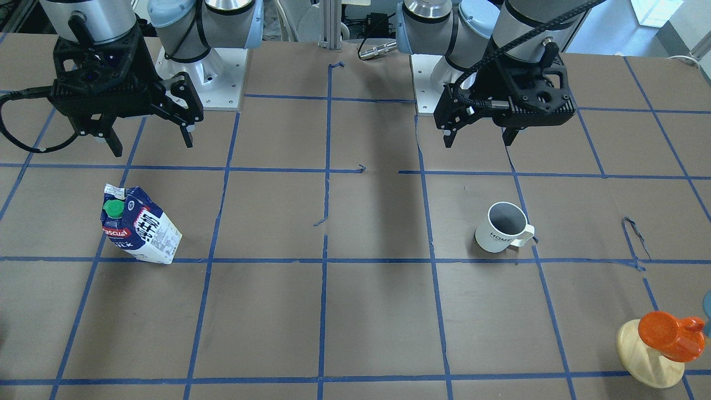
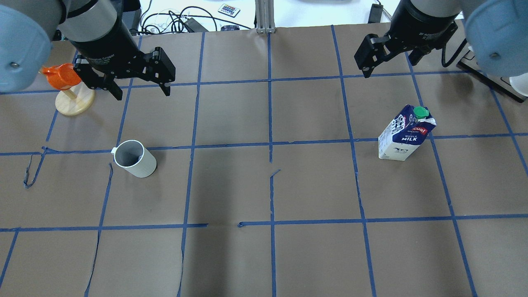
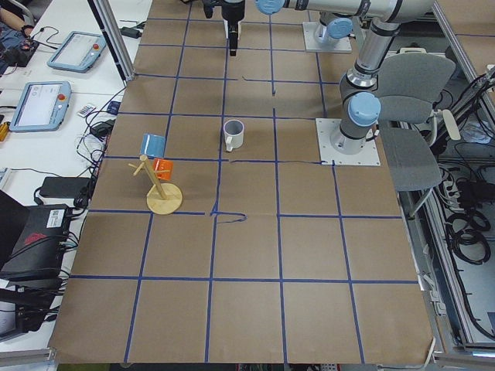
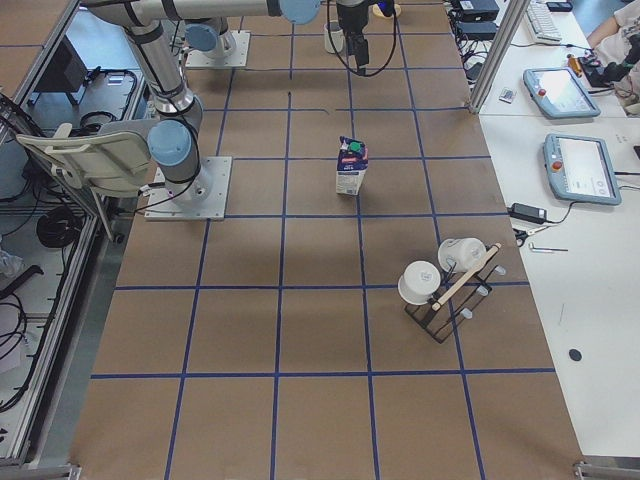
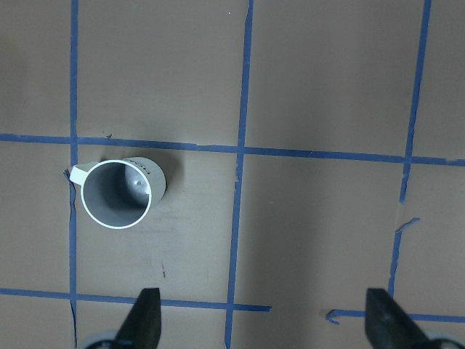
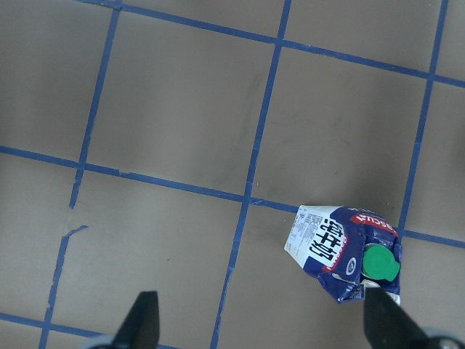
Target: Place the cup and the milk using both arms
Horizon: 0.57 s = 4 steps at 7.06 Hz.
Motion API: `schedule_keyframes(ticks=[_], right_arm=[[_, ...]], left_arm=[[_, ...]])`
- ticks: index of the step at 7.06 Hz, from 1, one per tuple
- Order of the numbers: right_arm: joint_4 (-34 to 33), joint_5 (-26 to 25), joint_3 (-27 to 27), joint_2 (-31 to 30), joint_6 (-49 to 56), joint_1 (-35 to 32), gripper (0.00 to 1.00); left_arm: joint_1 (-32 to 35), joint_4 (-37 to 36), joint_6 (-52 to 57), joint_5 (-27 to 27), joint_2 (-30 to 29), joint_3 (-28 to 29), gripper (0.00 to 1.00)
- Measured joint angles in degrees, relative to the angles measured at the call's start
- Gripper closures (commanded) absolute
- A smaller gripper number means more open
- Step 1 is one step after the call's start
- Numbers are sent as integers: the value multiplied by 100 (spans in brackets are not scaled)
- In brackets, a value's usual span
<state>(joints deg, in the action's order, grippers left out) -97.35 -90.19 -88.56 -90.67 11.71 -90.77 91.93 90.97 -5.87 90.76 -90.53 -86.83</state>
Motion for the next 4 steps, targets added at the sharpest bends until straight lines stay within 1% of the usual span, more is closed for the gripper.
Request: schedule_keyframes(ticks=[4], right_arm=[[10,69,-3,-3,-404,235,0]], left_arm=[[0,0,6,3,0,0,0]])
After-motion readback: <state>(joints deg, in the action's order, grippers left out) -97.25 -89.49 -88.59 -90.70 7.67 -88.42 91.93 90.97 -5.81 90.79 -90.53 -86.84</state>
